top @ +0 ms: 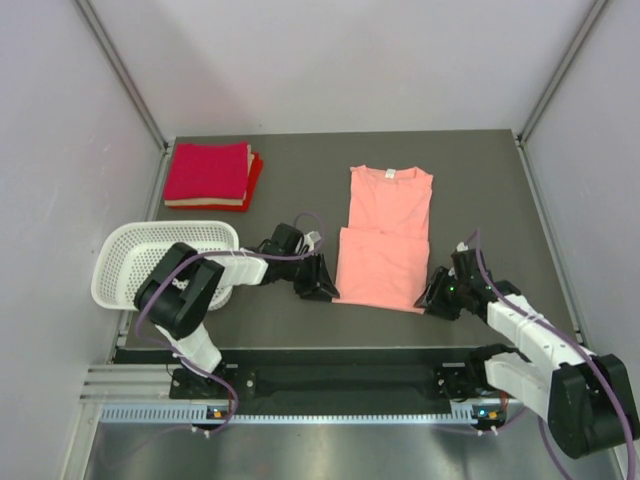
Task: Fold and stack the t-shirts
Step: Fold the tshirt
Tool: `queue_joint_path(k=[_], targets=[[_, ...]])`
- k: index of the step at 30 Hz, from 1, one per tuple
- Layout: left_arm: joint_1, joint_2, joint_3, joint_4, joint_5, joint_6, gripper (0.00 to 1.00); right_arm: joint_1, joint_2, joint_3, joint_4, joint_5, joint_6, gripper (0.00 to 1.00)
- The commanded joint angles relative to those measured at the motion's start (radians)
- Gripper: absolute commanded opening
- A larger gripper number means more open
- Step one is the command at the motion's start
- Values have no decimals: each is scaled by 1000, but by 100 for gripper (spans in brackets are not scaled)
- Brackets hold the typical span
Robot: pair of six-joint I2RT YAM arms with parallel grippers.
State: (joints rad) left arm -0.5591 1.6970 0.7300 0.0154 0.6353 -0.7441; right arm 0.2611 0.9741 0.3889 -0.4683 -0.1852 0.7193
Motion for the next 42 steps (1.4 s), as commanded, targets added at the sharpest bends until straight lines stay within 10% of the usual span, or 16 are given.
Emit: queue_joint_path(k=[1,6,11,20,23,27,42], targets=[[-7,-11,-23,4,-26,0,43,12,-3,-16,-12,23,3,42],[-10,15,-1,-5,-19,5,32,12,11,-7,-12,33,5,26],[-10,35,23,-67,-54,23,0,13,5,5,-58,90,-12,0],[-10,10,48,-169,-168,25,0,12,-40,-8,-41,89,-46,0],[-12,-11,46,-155,-140,11,1,13,-46,-2,-53,50,-37,23],[-12,-65,31,-131,-109,-11,27,12,-71,28,-127,84,-14,41],[-85,-5,-35,44,-94,-61,41,12,-78,-42,-76,50,25,36]])
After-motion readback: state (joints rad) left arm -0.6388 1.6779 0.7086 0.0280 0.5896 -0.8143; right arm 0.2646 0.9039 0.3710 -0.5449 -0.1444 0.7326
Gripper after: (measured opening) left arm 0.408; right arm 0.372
